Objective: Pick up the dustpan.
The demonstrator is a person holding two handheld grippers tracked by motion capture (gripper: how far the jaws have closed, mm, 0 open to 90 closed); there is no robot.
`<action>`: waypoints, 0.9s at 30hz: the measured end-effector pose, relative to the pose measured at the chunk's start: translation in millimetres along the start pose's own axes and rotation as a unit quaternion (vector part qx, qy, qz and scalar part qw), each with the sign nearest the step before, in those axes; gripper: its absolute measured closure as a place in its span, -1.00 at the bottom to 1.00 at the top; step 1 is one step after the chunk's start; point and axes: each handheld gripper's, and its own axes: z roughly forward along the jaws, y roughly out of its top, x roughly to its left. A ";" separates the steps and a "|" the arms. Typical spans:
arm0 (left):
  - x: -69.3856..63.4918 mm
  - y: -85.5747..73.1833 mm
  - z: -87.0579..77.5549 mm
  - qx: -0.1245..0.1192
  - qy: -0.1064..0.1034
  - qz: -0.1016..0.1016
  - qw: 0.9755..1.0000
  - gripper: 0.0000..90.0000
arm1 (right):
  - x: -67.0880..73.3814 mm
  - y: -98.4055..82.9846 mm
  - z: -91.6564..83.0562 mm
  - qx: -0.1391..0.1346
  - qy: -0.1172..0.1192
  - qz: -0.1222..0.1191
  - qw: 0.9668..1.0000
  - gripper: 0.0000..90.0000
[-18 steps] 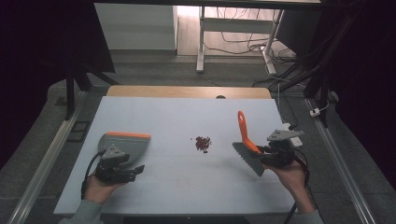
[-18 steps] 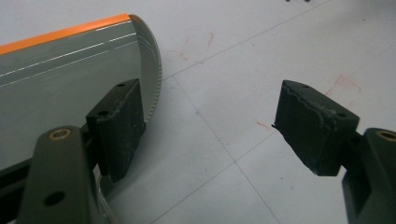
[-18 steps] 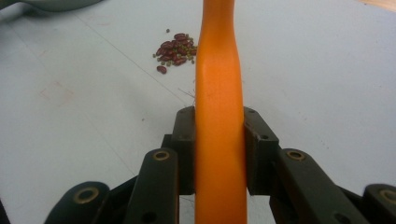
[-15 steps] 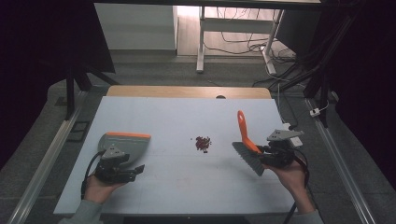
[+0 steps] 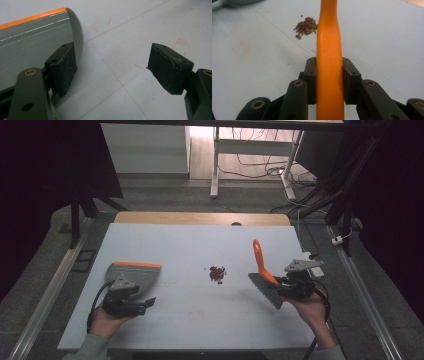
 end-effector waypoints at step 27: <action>-20.2 30.4 -13.7 0.050 0.036 0.020 0.998 -0.54 | -3.1 0.2 -1.9 -0.002 -0.001 0.001 1.000 0.56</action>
